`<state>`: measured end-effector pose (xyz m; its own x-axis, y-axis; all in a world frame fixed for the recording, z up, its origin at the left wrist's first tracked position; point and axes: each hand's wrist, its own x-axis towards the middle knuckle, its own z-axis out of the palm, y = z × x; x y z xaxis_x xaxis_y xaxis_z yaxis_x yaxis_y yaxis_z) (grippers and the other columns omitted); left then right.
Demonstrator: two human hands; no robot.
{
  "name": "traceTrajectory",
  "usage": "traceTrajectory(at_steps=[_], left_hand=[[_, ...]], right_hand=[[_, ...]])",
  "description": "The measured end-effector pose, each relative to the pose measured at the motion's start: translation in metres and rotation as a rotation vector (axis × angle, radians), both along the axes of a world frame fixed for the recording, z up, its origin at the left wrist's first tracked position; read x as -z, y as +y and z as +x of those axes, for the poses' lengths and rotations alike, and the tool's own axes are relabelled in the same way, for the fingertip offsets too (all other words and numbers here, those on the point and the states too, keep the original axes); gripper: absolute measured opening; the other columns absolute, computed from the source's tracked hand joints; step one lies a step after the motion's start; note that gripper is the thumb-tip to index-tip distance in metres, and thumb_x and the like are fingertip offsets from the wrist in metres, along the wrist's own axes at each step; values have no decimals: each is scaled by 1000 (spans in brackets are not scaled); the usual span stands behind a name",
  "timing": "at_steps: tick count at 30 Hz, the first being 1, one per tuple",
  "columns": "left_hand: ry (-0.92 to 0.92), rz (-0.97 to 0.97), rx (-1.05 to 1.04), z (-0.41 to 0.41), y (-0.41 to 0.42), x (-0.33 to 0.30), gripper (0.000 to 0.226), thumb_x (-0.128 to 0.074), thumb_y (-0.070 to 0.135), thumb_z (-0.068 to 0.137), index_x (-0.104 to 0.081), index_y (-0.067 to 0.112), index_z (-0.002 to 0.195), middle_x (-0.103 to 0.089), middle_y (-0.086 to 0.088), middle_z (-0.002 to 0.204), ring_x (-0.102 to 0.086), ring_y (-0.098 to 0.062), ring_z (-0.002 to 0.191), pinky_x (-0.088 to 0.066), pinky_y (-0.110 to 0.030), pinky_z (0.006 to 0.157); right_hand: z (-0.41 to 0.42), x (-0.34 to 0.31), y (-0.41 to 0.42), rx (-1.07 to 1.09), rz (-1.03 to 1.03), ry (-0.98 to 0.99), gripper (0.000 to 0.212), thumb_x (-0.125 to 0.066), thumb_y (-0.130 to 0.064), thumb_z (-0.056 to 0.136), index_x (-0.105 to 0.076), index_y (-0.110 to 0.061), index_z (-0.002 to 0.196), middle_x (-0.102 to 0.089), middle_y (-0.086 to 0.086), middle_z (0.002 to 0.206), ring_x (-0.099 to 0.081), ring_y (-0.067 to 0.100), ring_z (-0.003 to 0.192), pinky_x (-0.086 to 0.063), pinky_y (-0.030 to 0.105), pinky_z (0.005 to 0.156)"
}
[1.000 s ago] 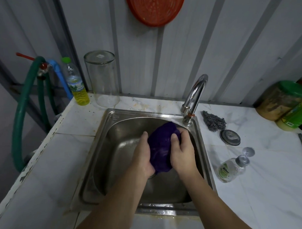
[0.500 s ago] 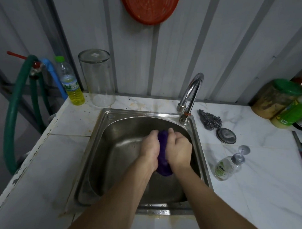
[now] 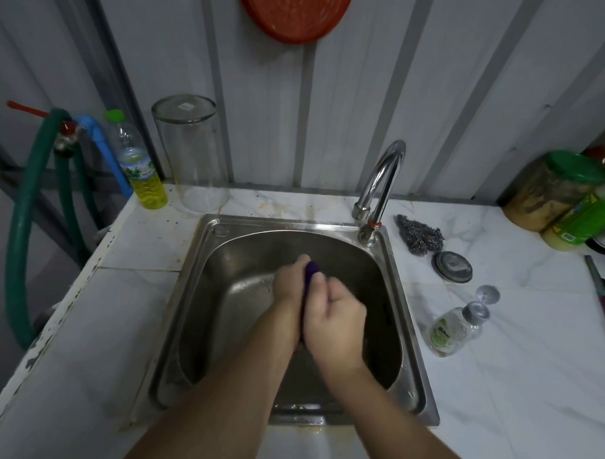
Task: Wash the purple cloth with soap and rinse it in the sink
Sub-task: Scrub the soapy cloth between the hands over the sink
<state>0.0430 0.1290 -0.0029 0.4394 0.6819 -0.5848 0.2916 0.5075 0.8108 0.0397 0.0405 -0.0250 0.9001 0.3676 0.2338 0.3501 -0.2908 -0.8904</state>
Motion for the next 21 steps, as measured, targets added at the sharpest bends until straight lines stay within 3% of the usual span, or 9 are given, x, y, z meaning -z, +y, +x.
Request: traceTrajectory(at_steps=[3,6,9,11,13,15,18,21], left_hand=[[11,-38,14,-3,-1,2,39,-54,21,95,-52,10,57,-51,-7,57,-51,-25,57,-41,-30,58],[-53,-148,77,-2,-10,-2,35,-57,32,90,-67,14,62,-62,-6,54,-59,-22,48,-47,-28,51],[-147,-124,153,-2,-12,-1,31,-62,42,90,-77,15,85,-75,-9,76,-72,-25,70,-60,-39,68],[-232,-107,139,-7,-9,-6,36,-65,47,90,-79,14,93,-79,-10,87,-76,-29,83,-62,-43,83],[-321,-133,154,-11,-3,-11,46,-61,56,91,-82,15,89,-81,-13,96,-77,-33,92,-59,-51,92],[-365,-132,186,-15,2,-14,58,-50,62,95,-83,19,73,-81,-10,87,-79,-30,85,-58,-49,90],[-393,-32,201,-21,10,-15,61,-46,61,98,-70,16,65,-72,-6,69,-73,-27,72,-57,-47,86],[-348,106,189,-21,18,-9,60,-46,67,93,-70,16,74,-67,-6,70,-68,-26,72,-56,-45,81]], right_hand=[[5,1,4,2,2,-1,51,-43,-52,93,-57,-14,63,-60,4,54,-60,25,52,-51,44,54],[36,-2,2,85,-87,155,51,-45,-50,98,-58,-13,65,-63,4,59,-62,21,57,-52,40,60],[54,1,-5,28,-22,497,52,-44,-51,102,-67,-12,77,-70,5,70,-69,21,71,-54,37,72],[54,3,-12,-77,192,886,70,-37,-69,96,-74,-10,94,-76,10,87,-72,27,89,-56,42,88],[51,10,-22,-174,350,1296,87,-31,-84,86,-75,-14,113,-77,14,110,-70,33,105,-51,49,100],[50,14,-31,-371,236,1445,86,-36,-84,85,-71,-15,123,-73,14,118,-69,32,104,-52,46,96],[52,4,-39,-593,181,1555,65,-54,-63,92,-67,-6,122,-67,15,110,-70,27,87,-58,31,75],[55,-7,-30,-539,304,1465,23,-69,-16,89,-66,-4,109,-71,13,92,-70,18,70,-57,22,57]])
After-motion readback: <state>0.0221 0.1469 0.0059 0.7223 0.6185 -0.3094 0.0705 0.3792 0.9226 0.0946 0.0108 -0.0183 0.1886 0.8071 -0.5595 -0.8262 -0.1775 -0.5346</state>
